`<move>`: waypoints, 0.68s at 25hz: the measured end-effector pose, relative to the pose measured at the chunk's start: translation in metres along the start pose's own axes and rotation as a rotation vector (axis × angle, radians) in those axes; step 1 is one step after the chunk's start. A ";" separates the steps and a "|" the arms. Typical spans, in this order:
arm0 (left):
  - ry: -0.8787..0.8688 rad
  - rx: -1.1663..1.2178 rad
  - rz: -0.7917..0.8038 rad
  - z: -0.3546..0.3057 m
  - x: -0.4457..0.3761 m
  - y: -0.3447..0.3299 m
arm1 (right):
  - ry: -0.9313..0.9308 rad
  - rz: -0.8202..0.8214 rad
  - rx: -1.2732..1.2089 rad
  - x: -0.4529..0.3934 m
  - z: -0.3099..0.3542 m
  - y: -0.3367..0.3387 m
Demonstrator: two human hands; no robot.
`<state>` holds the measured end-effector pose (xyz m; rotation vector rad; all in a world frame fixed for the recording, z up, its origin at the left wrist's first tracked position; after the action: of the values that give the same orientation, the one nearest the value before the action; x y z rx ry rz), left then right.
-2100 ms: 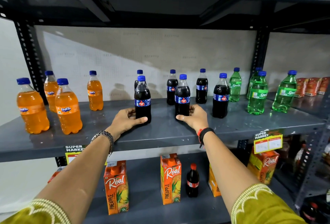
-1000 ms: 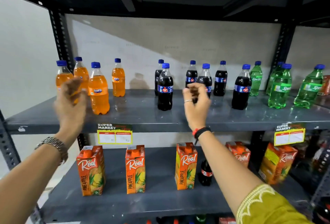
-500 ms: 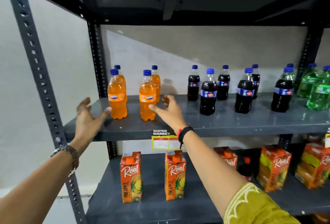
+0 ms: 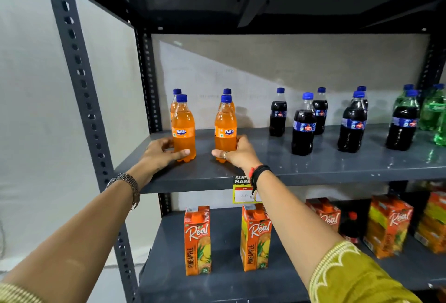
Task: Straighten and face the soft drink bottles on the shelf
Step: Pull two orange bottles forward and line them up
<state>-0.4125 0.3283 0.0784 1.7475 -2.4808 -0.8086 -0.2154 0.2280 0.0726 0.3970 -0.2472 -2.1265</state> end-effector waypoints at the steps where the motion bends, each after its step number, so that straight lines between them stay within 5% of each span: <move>1: 0.008 -0.010 0.014 -0.001 0.000 0.000 | -0.012 0.000 0.005 -0.001 0.000 0.002; 8: 0.066 0.047 0.098 -0.006 0.004 -0.009 | 0.009 -0.061 0.126 -0.006 -0.004 0.025; 17: 0.031 0.066 0.034 -0.004 0.006 -0.003 | 0.011 0.024 -0.090 -0.011 -0.020 0.026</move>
<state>-0.4114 0.3208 0.0790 1.7181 -2.5383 -0.6990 -0.1819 0.2224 0.0649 0.3512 -0.1489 -2.1025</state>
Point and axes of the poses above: each hand's wrist, its own x-axis away from the middle knuckle, its own y-axis out of the back of the hand, z = x × y, the point moved 7 cm from there along -x, towards the middle knuckle, and after that the axes turned 1 degree about -x, right-handed, at the moved point
